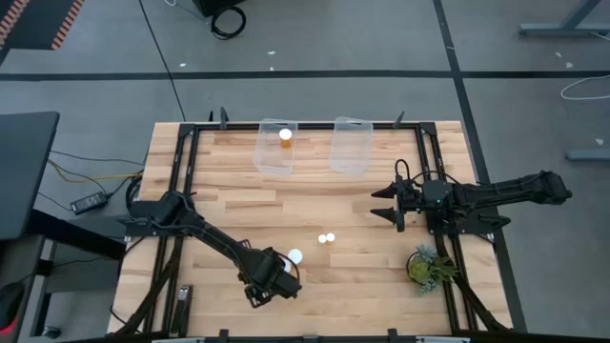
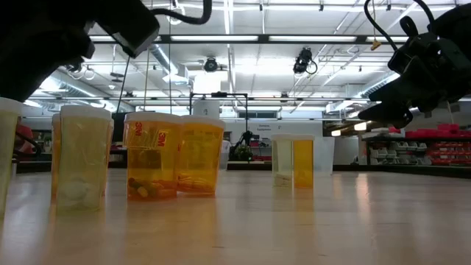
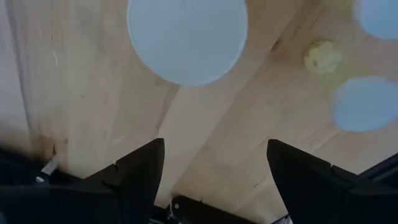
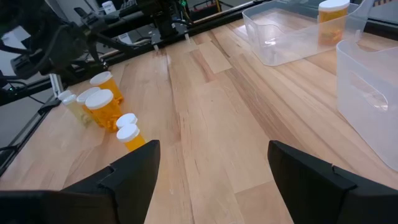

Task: Pick and place medicine bottles into bin by pill shape (circle, oval)
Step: Put the big orange pill bottle into the left transparent bin

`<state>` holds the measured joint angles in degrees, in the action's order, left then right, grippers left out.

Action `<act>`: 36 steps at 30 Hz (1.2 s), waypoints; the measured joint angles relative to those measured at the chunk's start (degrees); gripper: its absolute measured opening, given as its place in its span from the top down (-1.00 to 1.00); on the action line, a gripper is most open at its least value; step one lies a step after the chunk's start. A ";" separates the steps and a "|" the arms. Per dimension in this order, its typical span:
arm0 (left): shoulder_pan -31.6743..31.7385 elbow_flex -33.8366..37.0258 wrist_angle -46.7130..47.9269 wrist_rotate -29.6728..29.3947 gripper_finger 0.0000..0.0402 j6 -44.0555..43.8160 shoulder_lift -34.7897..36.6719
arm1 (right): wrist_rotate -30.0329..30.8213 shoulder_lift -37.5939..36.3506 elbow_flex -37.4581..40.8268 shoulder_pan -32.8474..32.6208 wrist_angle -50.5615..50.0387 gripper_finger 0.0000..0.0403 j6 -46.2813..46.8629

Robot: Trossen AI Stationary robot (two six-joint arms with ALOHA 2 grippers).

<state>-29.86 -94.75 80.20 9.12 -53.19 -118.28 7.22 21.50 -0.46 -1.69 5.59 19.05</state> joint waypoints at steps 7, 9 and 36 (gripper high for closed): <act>0.34 0.77 -0.37 -3.32 -0.46 2.37 0.02 | 0.00 -0.02 0.00 0.01 0.00 -0.51 -0.02; 0.74 0.80 -0.40 -3.99 -0.46 2.71 0.02 | 0.01 -0.01 0.00 0.01 -0.01 -0.51 -0.01; 4.41 5.45 -9.68 -6.27 -0.46 9.23 0.07 | 0.00 -0.01 0.00 0.01 0.00 -0.51 0.00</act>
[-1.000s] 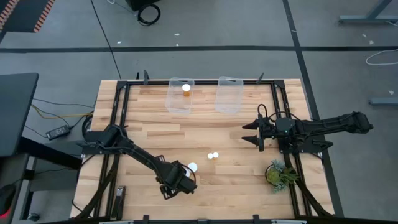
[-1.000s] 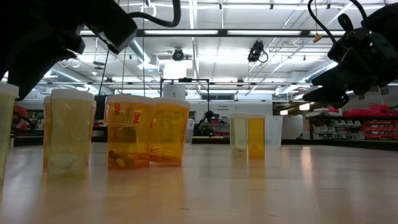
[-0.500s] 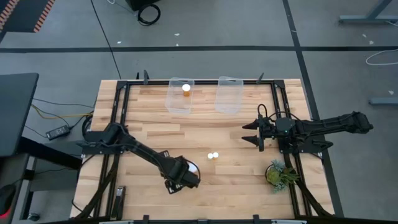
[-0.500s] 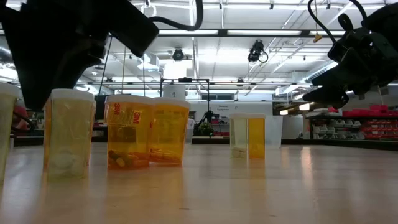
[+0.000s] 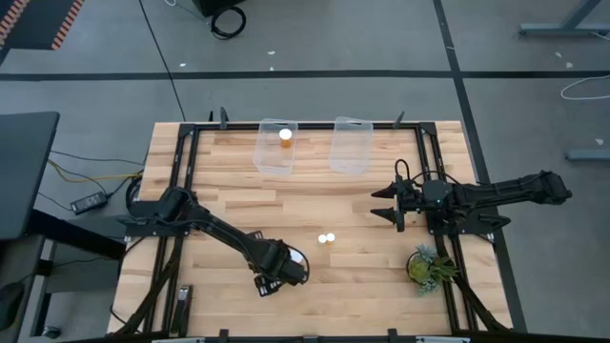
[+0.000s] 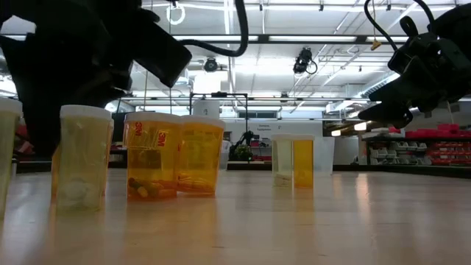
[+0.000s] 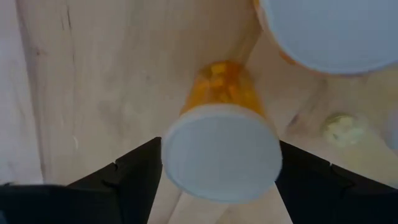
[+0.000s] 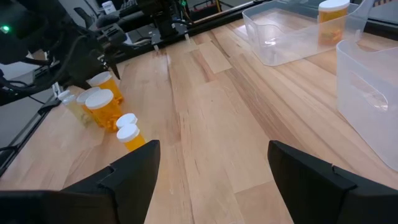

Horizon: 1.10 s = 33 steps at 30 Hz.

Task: Pick and place medicine bottles into bin by pill shape (circle, oval)
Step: Put the big orange pill bottle into the left transparent bin

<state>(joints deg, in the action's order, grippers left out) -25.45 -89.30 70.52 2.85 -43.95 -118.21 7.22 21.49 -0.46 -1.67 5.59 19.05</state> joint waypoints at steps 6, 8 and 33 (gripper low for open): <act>0.30 0.00 -0.52 -0.17 -0.46 1.62 0.02 | 0.00 0.01 0.01 -0.02 -0.01 -0.51 -0.02; 0.28 0.00 -0.72 -0.42 -0.46 1.64 0.02 | 0.00 0.01 0.01 -0.01 0.01 -0.51 0.00; 1.93 0.00 0.38 -0.70 -0.03 4.62 1.52 | 0.00 -0.01 0.00 -0.02 0.01 -0.51 0.00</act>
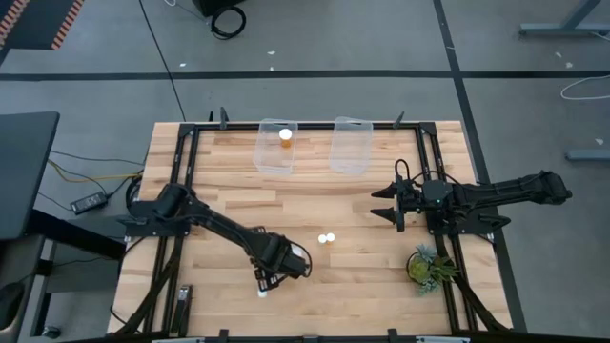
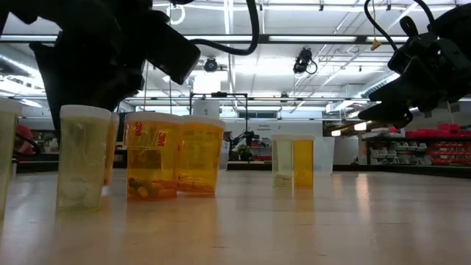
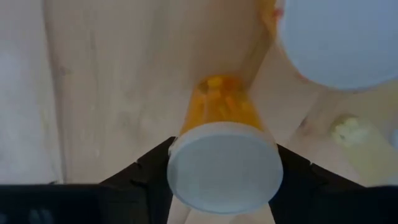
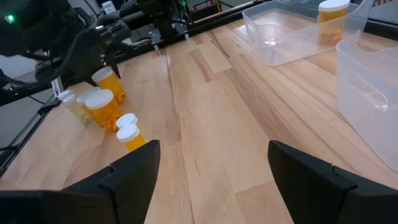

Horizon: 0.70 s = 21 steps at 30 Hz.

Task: Pick and place medicine bottles into bin by pill shape (circle, oval)
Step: Put the big orange pill bottle into the left transparent bin

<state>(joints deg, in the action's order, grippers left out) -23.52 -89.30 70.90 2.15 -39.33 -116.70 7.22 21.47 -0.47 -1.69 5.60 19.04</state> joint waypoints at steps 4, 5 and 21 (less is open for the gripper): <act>1.22 0.00 0.99 0.01 -0.09 0.36 2.03 | 0.00 0.01 0.00 0.00 -0.02 -0.51 -0.02; 1.66 0.00 1.43 0.01 -0.10 0.62 2.59 | 0.00 0.00 0.01 0.00 -0.02 -0.51 -0.02; 13.15 -0.04 4.36 -0.66 -0.08 14.57 5.91 | 0.00 0.01 0.00 0.00 0.00 -0.51 -0.01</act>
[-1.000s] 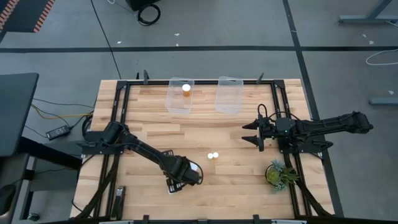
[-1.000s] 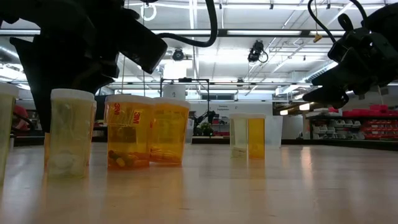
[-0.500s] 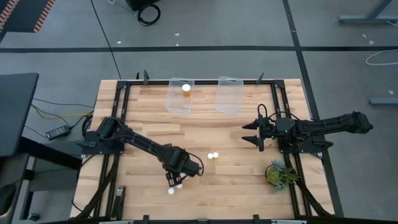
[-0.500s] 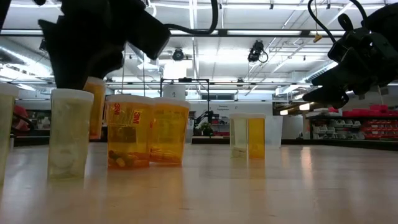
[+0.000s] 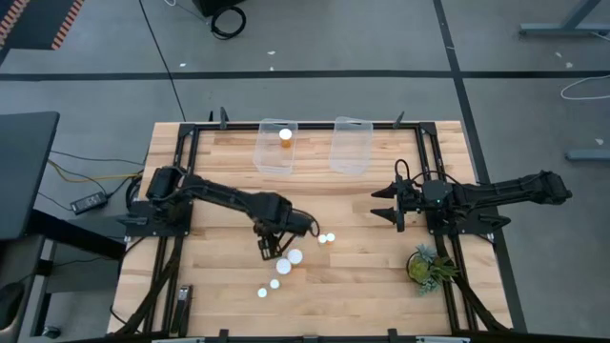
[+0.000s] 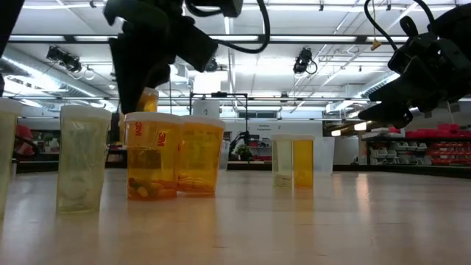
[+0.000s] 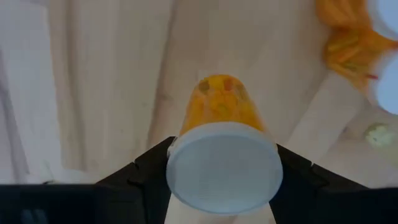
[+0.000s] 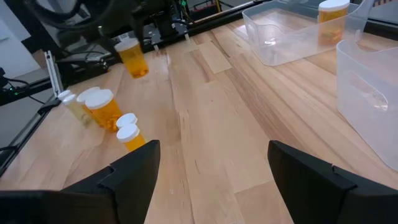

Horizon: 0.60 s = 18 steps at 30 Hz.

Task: Pick and place medicine bottles into bin by pill shape (circle, oval)
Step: Put the big orange pill bottle into the left transparent bin

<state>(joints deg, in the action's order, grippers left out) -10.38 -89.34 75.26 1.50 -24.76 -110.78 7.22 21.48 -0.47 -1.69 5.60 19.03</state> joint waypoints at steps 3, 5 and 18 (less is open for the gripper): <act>2.67 0.00 0.05 0.01 -0.05 2.88 0.00 | 0.00 -0.01 0.02 0.00 -0.01 -0.51 -0.01; 4.35 0.00 -0.03 0.01 -0.04 4.86 0.00 | 0.00 0.01 0.01 0.00 0.00 -0.51 -0.01; 14.98 -0.02 -3.74 0.04 -0.05 16.59 -0.04 | 0.00 -0.01 0.00 0.00 0.01 -0.51 0.01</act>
<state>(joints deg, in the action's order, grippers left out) 4.60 -89.36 71.52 1.54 -8.17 -110.83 7.22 21.47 -0.47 -1.69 5.61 19.04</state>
